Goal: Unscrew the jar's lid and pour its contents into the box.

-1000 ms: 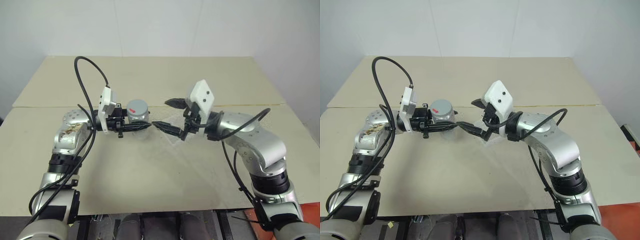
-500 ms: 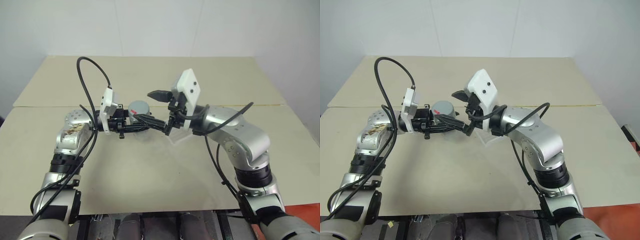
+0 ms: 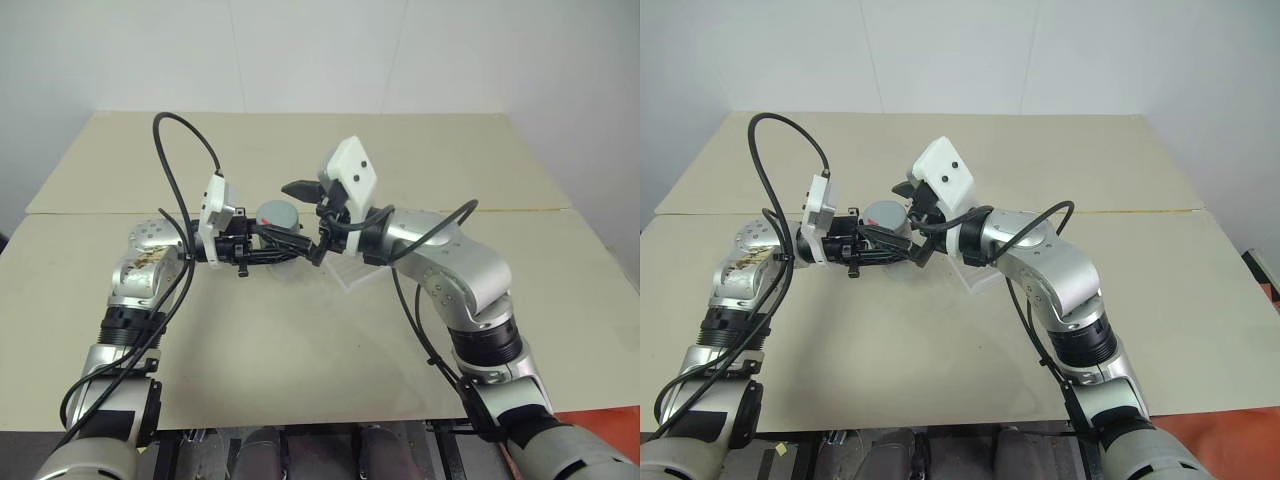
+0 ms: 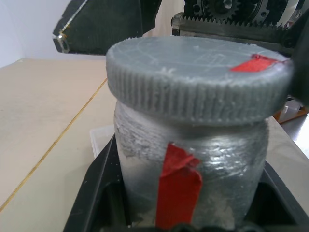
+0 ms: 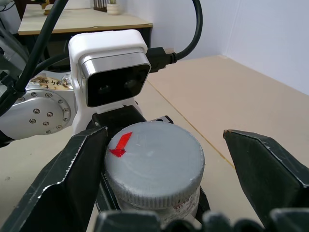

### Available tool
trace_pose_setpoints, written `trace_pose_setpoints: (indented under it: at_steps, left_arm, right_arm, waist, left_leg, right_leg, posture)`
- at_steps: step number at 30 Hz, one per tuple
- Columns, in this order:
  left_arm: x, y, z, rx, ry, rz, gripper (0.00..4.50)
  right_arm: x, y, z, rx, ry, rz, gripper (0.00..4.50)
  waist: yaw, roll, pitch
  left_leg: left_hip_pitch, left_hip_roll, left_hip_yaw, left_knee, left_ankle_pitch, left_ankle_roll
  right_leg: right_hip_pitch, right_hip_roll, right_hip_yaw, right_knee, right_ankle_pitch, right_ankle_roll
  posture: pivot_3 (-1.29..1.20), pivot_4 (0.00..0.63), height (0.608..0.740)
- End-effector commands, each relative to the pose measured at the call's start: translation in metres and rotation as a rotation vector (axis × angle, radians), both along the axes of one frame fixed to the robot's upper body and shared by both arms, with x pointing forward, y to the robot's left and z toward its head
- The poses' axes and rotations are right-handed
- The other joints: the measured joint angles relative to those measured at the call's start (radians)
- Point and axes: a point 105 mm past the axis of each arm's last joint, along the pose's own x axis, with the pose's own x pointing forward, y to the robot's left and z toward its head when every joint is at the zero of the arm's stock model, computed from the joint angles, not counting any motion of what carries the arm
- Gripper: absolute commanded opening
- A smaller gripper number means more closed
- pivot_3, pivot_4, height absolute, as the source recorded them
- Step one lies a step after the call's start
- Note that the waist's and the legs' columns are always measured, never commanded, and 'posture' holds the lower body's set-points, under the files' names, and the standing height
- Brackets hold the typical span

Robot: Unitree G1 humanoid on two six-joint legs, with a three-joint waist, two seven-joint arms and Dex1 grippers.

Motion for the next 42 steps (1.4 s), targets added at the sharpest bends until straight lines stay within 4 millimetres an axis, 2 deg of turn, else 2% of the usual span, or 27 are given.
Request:
trace_pose_setpoints:
  at_steps: [1,3,4,10,15,21,24,29,33,34,36,40,42]
  left_arm:
    - [-0.002,0.0,0.01,0.002,-0.057,-0.006,1.96]
    - [-0.003,0.0,0.01,0.001,-0.057,-0.006,1.96]
    - [-0.003,0.0,0.01,0.001,-0.057,-0.007,1.96]
    - [-0.004,-0.001,0.009,0.001,-0.054,-0.01,1.96]
    - [-0.007,-0.002,-0.001,0.017,-0.022,-0.016,1.96]
    - [-0.007,0.004,-0.007,0.025,0.0,0.012,1.96]
    - [-0.006,0.011,-0.003,0.017,-0.002,0.032,1.96]
    - [-0.003,0.017,0.008,-0.022,-0.017,0.066,1.96]
    - [-0.003,0.016,0.015,-0.048,-0.028,0.067,1.96]
    - [-0.002,0.016,0.016,-0.051,-0.03,0.065,1.96]
    - [-0.002,0.014,0.016,-0.052,-0.033,0.062,1.96]
    - [0.0,0.01,0.018,-0.062,-0.04,0.05,1.96]
    - [0.0,0.008,0.019,-0.068,-0.042,0.045,1.96]
  right_arm:
    - [-0.004,0.002,0.017,0.031,-0.063,0.015,3.56]
    - [-0.005,0.002,0.017,0.032,-0.064,0.018,2.85]
    - [-0.005,0.003,0.017,0.031,-0.063,0.021,2.75]
    - [-0.008,0.003,0.019,0.033,-0.07,0.037,2.75]
    - [-0.006,-0.001,0.027,0.054,-0.093,0.014,2.75]
    - [0.01,-0.03,0.048,0.108,-0.144,-0.127,2.75]
    - [0.025,-0.065,0.047,0.107,-0.159,-0.282,2.75]
    - [0.043,-0.142,0.014,0.091,-0.095,-0.637,2.75]
    - [0.043,-0.185,-0.028,0.037,-0.014,-0.85,2.75]
    - [0.044,-0.194,-0.041,0.015,0.01,-0.905,2.75]
    - [0.045,-0.203,-0.055,-0.005,0.037,-0.964,2.75]
    - [0.053,-0.22,-0.107,-0.02,0.175,-1.094,2.75]
    - [0.056,-0.223,-0.119,0.001,0.206,-1.12,2.75]
  waist:
    - [0.0,0.0,0.0]
    - [0.0,0.0,0.0]
    - [0.0,0.0,0.0]
    - [0.0,0.0,0.0]
    - [0.0,0.0,0.0]
    - [0.003,0.0,0.0]
    - [0.003,0.0,0.0]
    - [0.004,0.0,0.0]
    - [0.003,0.0,0.0]
    - [0.002,0.0,0.0]
    - [-0.002,0.0,0.0]
    - [-0.005,0.0,0.0]
    - [-0.004,0.0,0.0]
  left_leg:
    - [0.0,0.0,0.0,0.0,0.0,0.0]
    - [0.0,0.0,0.0,0.0,0.0,0.0]
    - [0.0,0.0,0.0,0.0,0.0,0.0]
    - [0.0,0.0,0.0,0.0,0.0,0.0]
    - [0.0,0.0,0.0,0.0,0.0,0.0]
    - [0.0,0.0,0.0,0.0,0.0,0.0]
    - [0.0,0.0,0.0,0.0,0.0,0.0]
    - [-0.001,0.0,0.0,0.0,0.0,0.0]
    - [0.0,0.0,0.0,-0.001,0.0,0.0]
    - [-0.001,0.0,0.0,-0.001,0.0,0.0]
    - [0.0,0.0,0.001,-0.001,0.0,0.001]
    - [0.002,0.0,0.001,-0.001,-0.001,0.002]
    - [0.003,0.0,0.001,-0.001,-0.002,0.004]
  right_leg:
    - [0.0,0.0,0.0,0.0,0.0,0.0]
    - [0.0,0.0,0.0,0.0,0.0,0.0]
    - [0.0,0.0,0.0,0.0,0.0,0.0]
    - [0.0,0.0,0.0,0.0,0.0,0.0]
    - [0.0,0.0,0.0,0.0,0.0,0.0]
    - [0.0,0.0,0.0,0.0,0.0,0.0]
    - [0.0,0.0,0.0,0.0,0.0,0.0]
    - [0.0,-0.001,0.0,-0.001,0.0,0.0]
    - [0.0,-0.001,0.0,-0.001,0.0,0.0]
    - [0.0,-0.001,0.0,-0.001,0.0,0.0]
    - [0.0,0.0,0.001,-0.001,0.0,0.0]
    - [0.0,0.001,0.002,-0.002,0.0,0.0]
    - [0.001,0.001,0.002,-0.002,0.0,0.0]
  posture:
    - [0.0,0.15,0.74]
    - [0.0,0.15,0.74]
    - [0.0,0.15,0.74]
    - [0.0,0.15,0.74]
    - [0.0,0.15,0.74]
    - [0.0,0.15,0.74]
    - [0.0,0.15,0.74]
    - [0.0,0.15,0.74]
    - [0.0,0.15,0.74]
    - [0.0,0.15,0.74]
    - [0.0,0.15,0.74]
    - [0.0,0.15,0.74]
    - [0.0,0.15,0.74]
